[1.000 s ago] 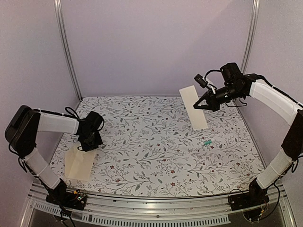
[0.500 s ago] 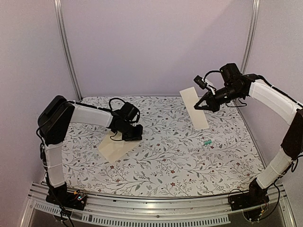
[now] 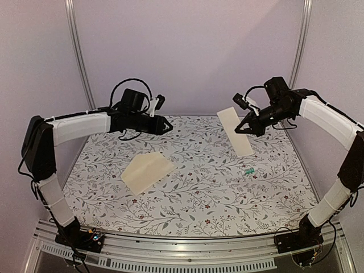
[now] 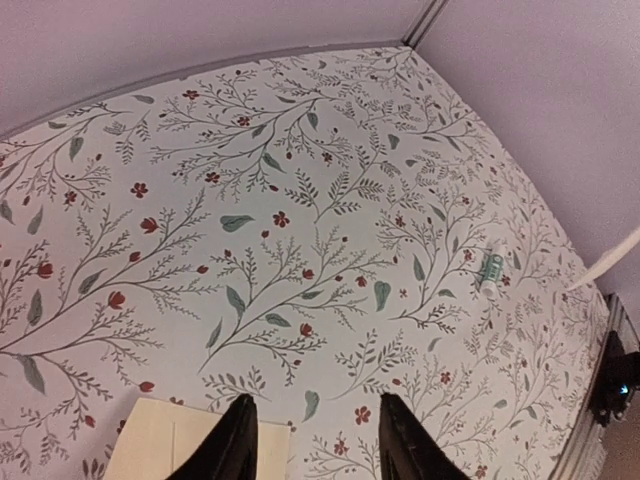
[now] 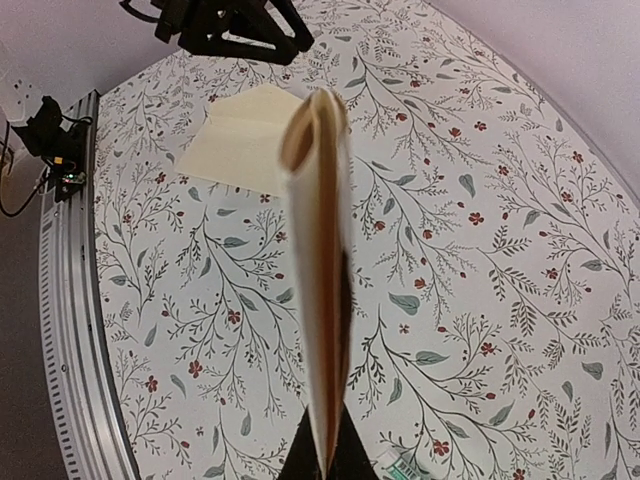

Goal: Place the letter into the envelope and seal it

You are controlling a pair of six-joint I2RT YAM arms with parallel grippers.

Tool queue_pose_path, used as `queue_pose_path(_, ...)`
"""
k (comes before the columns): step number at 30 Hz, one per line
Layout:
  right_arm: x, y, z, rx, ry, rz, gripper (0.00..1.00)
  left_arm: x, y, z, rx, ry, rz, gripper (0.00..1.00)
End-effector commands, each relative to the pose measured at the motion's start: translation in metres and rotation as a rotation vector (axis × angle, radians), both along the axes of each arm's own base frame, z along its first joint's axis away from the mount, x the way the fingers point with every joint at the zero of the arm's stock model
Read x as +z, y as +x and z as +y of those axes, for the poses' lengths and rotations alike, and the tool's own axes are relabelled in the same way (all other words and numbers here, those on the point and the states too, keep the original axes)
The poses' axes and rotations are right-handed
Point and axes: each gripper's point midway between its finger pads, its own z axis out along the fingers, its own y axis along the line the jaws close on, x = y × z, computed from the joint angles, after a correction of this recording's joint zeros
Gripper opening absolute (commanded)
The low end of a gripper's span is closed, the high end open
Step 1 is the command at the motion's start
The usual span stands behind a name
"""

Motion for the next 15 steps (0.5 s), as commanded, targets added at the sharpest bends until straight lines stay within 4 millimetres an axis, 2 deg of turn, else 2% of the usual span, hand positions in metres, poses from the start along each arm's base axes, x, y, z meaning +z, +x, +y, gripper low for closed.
queue_pose_path(1,0.007,-0.009,-0.004,0.016,-0.008,-0.029,0.00,-0.024,0.000,0.057,-0.014,0.078,0.027,0.42)
queue_pose_path(8,0.008,-0.013,-0.005,0.039,-0.012,-0.033,0.00,-0.075,-0.025,0.108,-0.046,0.136,0.165,0.44)
queue_pose_path(11,0.008,-0.015,-0.005,0.043,-0.013,-0.030,0.00,-0.099,-0.034,0.129,-0.049,0.126,0.252,0.52)
queue_pose_path(15,0.007,-0.018,-0.006,0.050,-0.017,-0.024,0.00,-0.111,-0.036,0.146,-0.037,0.095,0.283,0.54)
